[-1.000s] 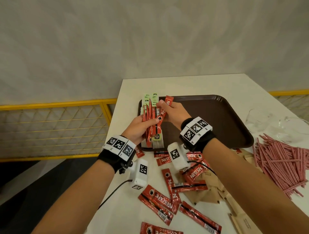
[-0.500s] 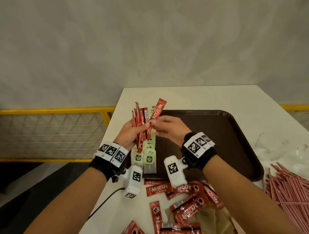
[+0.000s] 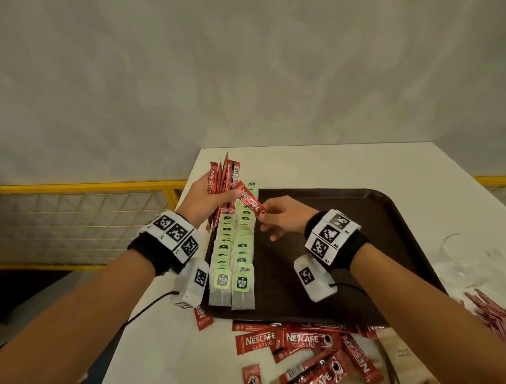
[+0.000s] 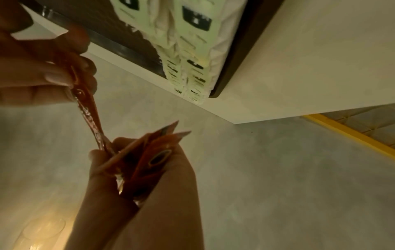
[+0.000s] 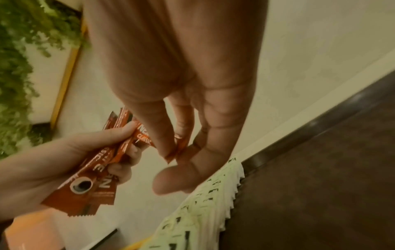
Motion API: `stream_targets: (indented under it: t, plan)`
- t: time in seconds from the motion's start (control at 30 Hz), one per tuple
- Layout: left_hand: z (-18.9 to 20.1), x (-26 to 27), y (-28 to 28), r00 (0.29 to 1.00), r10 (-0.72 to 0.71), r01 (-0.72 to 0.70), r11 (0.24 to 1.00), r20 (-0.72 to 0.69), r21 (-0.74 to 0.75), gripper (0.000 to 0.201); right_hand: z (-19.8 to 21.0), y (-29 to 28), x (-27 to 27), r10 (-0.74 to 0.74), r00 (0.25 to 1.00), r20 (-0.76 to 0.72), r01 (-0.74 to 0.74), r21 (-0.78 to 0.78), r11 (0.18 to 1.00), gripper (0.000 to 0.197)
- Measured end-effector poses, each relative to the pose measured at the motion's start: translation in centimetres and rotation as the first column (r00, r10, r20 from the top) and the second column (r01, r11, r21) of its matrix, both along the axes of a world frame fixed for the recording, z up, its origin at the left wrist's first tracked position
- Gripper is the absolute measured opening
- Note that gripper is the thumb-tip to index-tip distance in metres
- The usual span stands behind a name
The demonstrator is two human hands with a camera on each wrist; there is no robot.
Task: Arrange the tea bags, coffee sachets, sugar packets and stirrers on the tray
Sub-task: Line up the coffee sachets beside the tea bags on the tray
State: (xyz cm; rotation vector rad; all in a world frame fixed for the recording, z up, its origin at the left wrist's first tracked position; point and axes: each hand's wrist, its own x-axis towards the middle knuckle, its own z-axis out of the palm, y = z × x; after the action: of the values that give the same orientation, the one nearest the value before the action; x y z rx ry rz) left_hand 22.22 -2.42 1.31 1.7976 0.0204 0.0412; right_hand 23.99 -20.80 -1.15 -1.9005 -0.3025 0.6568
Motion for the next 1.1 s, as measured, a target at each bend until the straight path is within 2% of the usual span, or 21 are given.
stream_targets:
  t: [0.07,0.1,0.17,0.27,0.43,0.57,0.67,0.77,0.87,0.97,1.1]
  plan:
    - [-0.3,0.6,0.0,1.000,-0.026,0.027,0.998,-0.009,0.057,0.032,0.0,0.0,0.4,0.009,1.000,0.015,-0.008,-0.059,0.998,0.006]
    - [-0.4,1.0,0.0,0.999,-0.034,0.035,0.996,-0.011,0.086,0.032,0.0,0.0,0.5,-0.018,1.000,0.002,0.018,-0.037,0.999,0.005]
    - [-0.7,1.7,0.1,0.999,-0.038,0.038,0.989,-0.001,0.143,0.030,0.0,-0.4,0.9,-0.115,0.991,-0.073,0.122,0.096,0.988,0.006]
    - [-1.0,2.7,0.3,1.000,-0.021,0.022,0.989,-0.009,0.145,0.028,0.0,-0.9,1.8,-0.248,0.951,-0.184,0.294,0.297,0.909,0.019]
    - [-2.0,3.8,-0.3,0.999,0.016,-0.011,0.992,-0.040,0.125,0.031,-0.3,-0.2,2.5,-0.359,0.903,-0.235,0.425,0.382,0.821,0.031]
    - [-2.2,4.4,0.1,0.994,0.033,-0.023,0.995,-0.103,0.098,0.031,-0.8,-0.1,2.9,-0.346,0.909,-0.233,0.414,0.393,0.821,0.012]
    - [-2.1,4.7,0.4,0.991,-0.003,0.018,0.994,-0.135,0.108,0.032,-0.8,-0.3,3.3,-0.312,0.923,-0.224,0.378,0.389,0.840,0.013]
    - [-2.2,4.9,0.3,0.990,-0.011,0.026,0.994,-0.138,0.106,0.029,-1.2,-0.5,3.9,-0.339,0.911,-0.236,0.409,0.404,0.818,0.013]
    - [-2.4,5.0,0.5,0.991,0.002,0.014,0.993,-0.133,0.118,0.026,-1.9,-0.8,4.8,-0.443,0.861,-0.252,0.509,0.399,0.763,0.015]
    - [-2.6,5.2,1.0,0.985,0.057,-0.039,0.993,-0.161,0.108,0.027,-2.7,-1.7,5.8,-0.577,0.769,-0.276,0.639,0.323,0.698,0.015]
    - [-3.1,5.5,2.1,0.975,0.110,-0.097,0.992,-0.193,0.075,0.029,-3.3,-3.2,6.9,-0.674,0.654,-0.342,0.755,0.250,0.606,0.006]
